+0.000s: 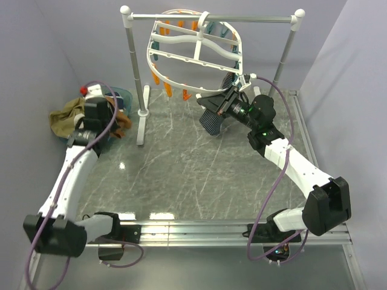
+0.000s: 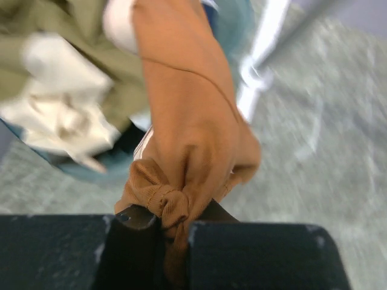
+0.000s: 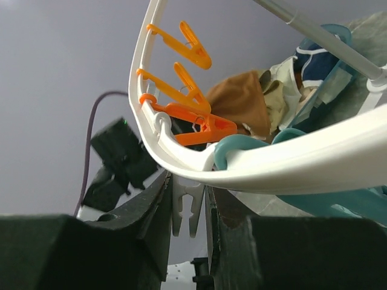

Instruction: Remove the underwear clipped to the hanger

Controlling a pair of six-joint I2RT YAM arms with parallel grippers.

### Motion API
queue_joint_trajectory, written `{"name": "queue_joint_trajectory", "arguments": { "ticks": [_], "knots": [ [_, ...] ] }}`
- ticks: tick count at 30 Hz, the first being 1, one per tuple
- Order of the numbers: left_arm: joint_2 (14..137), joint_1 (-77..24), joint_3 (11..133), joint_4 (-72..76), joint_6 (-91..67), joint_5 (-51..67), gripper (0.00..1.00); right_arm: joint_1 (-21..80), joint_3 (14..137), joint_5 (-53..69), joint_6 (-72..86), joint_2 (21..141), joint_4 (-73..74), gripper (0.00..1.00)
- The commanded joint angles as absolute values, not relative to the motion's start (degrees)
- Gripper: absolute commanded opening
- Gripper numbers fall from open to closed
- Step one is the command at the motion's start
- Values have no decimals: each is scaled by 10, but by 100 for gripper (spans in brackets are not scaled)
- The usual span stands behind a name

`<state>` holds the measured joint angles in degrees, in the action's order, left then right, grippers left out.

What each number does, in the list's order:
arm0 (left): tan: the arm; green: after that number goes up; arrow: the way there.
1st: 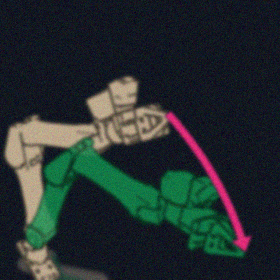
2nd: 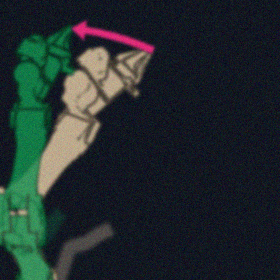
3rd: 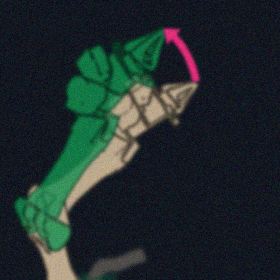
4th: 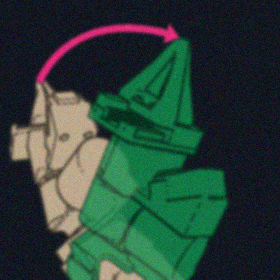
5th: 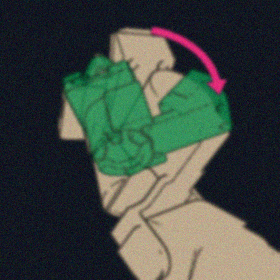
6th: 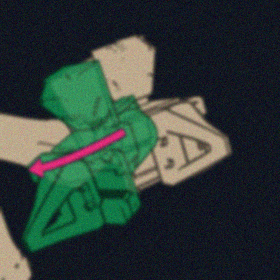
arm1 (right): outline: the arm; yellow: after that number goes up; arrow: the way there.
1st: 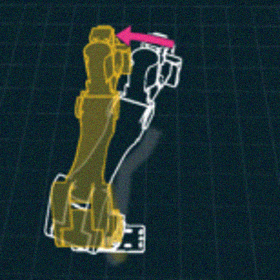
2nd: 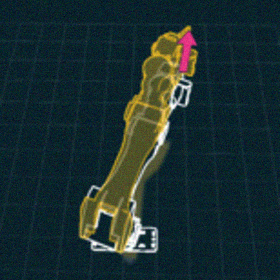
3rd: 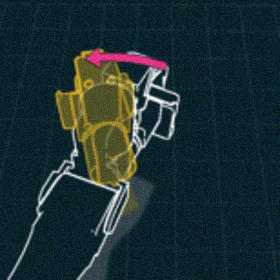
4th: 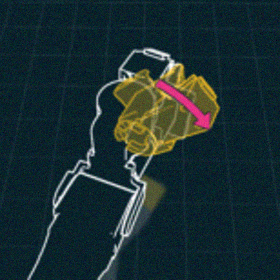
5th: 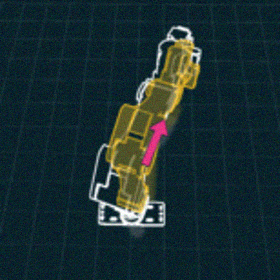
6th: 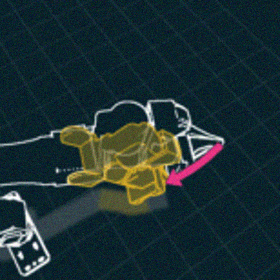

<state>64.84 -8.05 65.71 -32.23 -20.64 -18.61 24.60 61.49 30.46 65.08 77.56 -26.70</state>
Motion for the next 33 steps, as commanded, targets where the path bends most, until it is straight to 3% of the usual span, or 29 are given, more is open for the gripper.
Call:
{"name": "queue_joint_trajectory", "arguments": {
  "ticks": [1,5,13,14,15,16,18,19,25,31,33],
  "knots": [
    [692,-19,709,-227,-174,-144,0,244,636,341,622,755,-247,0],
    [790,55,760,-180,-147,-137,0,243,644,359,603,759,-219,0],
    [955,107,838,-164,-141,-170,1,237,656,381,573,761,-182,0],
    [961,108,838,-165,-142,-170,6,237,659,387,571,765,-179,0],
    [960,108,836,-163,-146,-172,21,238,664,396,569,766,-178,0],
    [948,108,827,-158,-149,-175,55,237,672,402,568,769,-176,0],
    [931,108,792,-132,-151,-190,94,237,679,415,568,779,-174,0],
    [918,108,774,-127,-150,-205,99,237,685,423,570,782,-174,0],
    [847,98,745,-139,-160,-175,99,237,698,432,577,792,-189,0],
    [713,-82,692,-124,-104,-36,99,239,736,496,615,821,-213,0],
    [693,-156,665,-119,-90,73,99,238,741,510,620,826,-214,0]
  ]
}}
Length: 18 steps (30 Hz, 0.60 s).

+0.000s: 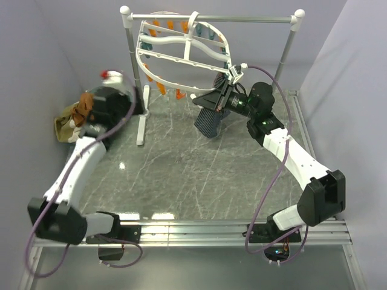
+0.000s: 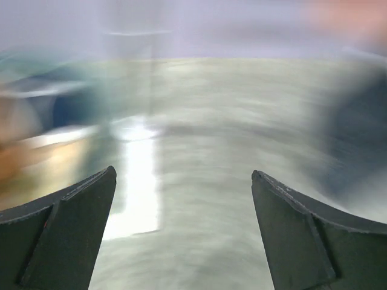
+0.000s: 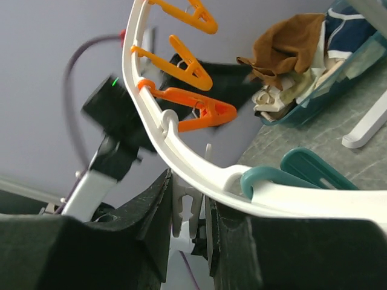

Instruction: Remove the underwear clipped to the hanger

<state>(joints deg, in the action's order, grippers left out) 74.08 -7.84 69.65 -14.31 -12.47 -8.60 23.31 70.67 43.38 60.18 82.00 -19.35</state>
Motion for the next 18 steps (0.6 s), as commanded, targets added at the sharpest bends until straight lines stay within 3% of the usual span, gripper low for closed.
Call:
{"name": "queue_joint_trajectory", "arguments": {
  "ticks": [1,7,18],
  "knots": [
    [670,-183,626,-100,-92,92,100,239,745,508,615,825,-211,0],
    [624,-296,482,-10,-90,128,100,238,753,513,614,822,-202,0],
    [763,-402,523,90,17,37,99,238,749,524,635,810,-204,0]
  ]
}}
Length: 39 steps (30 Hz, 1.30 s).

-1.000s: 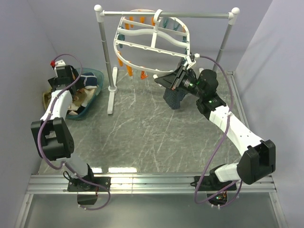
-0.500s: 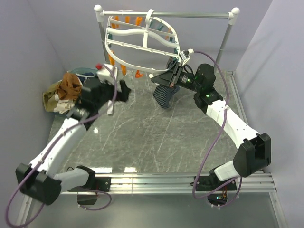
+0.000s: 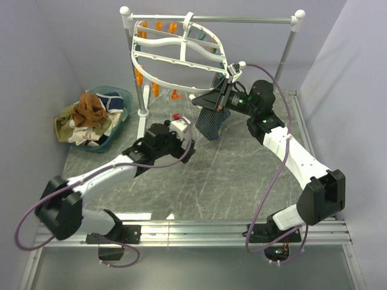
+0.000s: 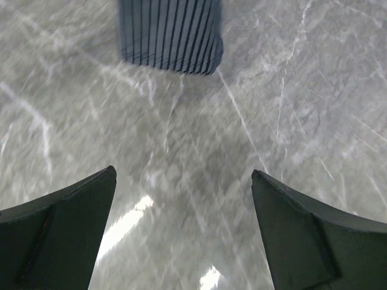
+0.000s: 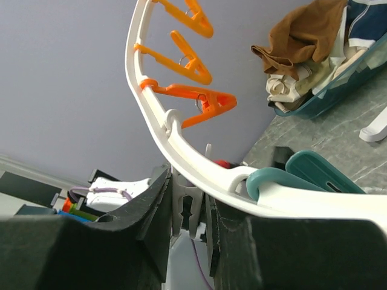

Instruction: Remove the underwear clipped to the hanger

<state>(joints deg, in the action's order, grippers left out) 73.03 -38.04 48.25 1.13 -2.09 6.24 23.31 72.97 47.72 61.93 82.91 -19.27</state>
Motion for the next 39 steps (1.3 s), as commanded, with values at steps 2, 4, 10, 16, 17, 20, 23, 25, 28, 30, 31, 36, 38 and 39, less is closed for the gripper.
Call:
{"name": "queue_joint_trajectory", "arguments": {
  "ticks": [2,4,10,16,17,20,23,25,28,30,31,36,38,39],
  "knots": [
    [809,-427,540,107,16,12,99,238,746,525,642,808,-211,0],
    [858,-448,569,136,15,2,100,239,744,526,645,807,-214,0],
    [975,-472,649,197,10,-104,99,238,737,534,667,807,-238,0],
    [1067,-471,742,202,4,-135,99,239,729,539,683,799,-253,0],
    [1075,-472,753,194,4,-134,99,239,727,539,683,797,-253,0],
    [1099,-471,792,155,-16,-112,59,238,720,540,688,792,-259,0],
    [1096,-473,805,133,-25,-93,1,239,715,537,686,788,-258,3],
    [1070,-473,765,151,-39,-90,0,238,712,534,687,785,-261,9],
    [1035,-473,722,150,-54,-80,0,239,708,530,686,783,-261,24],
    [1013,-477,701,142,-61,-67,0,237,710,523,676,777,-247,51],
    [1006,-480,694,140,-62,-62,0,236,711,519,658,772,-223,65],
    [969,-501,680,116,-62,-40,0,215,709,485,623,737,-179,98],
    [961,-504,688,101,-62,-34,0,198,709,494,615,726,-171,99],
    [960,-509,692,97,-64,-30,0,192,710,507,607,717,-160,99]
  ]
}}
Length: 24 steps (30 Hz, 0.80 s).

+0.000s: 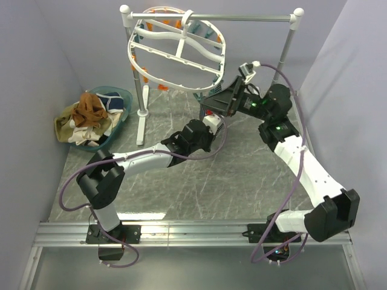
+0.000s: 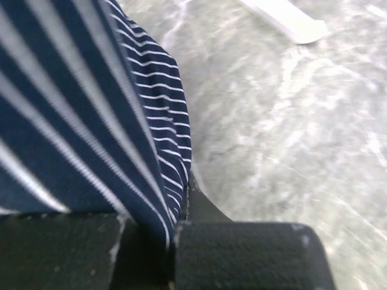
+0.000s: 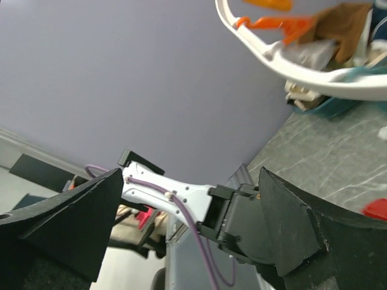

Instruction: Remove the underwear clipped to the hanger

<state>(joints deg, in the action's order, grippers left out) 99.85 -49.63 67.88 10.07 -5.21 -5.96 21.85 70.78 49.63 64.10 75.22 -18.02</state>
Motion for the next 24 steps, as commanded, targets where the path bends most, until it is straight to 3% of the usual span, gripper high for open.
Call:
{"name": "queue_joint_trajectory", "arguments": {
  "ticks": [1,5,12,24],
  "knots": [
    [959,-511,697,87,-64,-27,1,186,711,512,601,712,-152,100],
    [964,-523,728,72,-63,-21,0,146,714,534,563,685,-97,100],
    [999,-555,790,37,-56,-4,0,93,781,455,343,648,163,100],
    [1040,-620,861,-32,-18,5,0,74,843,338,216,641,260,100]
  ]
}}
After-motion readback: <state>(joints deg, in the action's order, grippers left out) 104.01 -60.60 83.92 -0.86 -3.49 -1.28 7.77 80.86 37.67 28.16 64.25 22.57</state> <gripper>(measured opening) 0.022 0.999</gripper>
